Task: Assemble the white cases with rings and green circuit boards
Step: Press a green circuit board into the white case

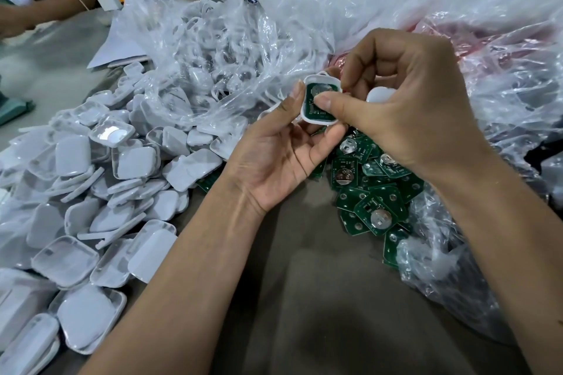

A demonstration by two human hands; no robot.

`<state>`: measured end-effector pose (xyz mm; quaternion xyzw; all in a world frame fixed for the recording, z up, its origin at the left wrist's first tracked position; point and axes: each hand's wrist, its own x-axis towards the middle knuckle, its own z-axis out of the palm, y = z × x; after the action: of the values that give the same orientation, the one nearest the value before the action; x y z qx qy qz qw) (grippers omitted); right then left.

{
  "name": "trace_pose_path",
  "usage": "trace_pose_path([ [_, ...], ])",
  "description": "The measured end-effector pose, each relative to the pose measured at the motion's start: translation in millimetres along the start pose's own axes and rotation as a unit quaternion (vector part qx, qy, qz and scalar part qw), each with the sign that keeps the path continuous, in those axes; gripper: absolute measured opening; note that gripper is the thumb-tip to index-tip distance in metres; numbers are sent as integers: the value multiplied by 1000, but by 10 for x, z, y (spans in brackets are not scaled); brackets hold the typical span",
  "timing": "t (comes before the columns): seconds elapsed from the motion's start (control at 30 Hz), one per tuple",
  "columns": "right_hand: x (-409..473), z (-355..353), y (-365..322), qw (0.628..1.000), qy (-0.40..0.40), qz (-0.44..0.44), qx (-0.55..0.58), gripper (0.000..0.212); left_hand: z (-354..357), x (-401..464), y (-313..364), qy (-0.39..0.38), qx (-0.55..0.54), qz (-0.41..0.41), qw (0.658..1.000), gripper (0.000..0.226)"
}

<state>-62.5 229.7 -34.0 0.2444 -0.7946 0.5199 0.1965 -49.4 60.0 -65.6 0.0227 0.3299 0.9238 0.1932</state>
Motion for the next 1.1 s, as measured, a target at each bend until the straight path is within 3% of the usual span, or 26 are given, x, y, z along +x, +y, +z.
trace_pose_path([
  [0.27,5,19,70,996,22,37,74,29,17,6,11,-10,-24,0,1000,29],
  [0.47,14,-10,28,966,57,53,246,9,16,10,17,-34,-74,8,997,33],
  [0.7,27,-81,12,996,62,-1,61,12,-1,18,24,-56,-40,23,997,52],
  [0.9,11,-55,-19,994,6,-59,-94,24,-24,26,30,-38,13,14,999,40],
  [1.1,22,-86,-32,987,-20,-63,-145,22,-26,32,18,-12,59,-12,998,32],
])
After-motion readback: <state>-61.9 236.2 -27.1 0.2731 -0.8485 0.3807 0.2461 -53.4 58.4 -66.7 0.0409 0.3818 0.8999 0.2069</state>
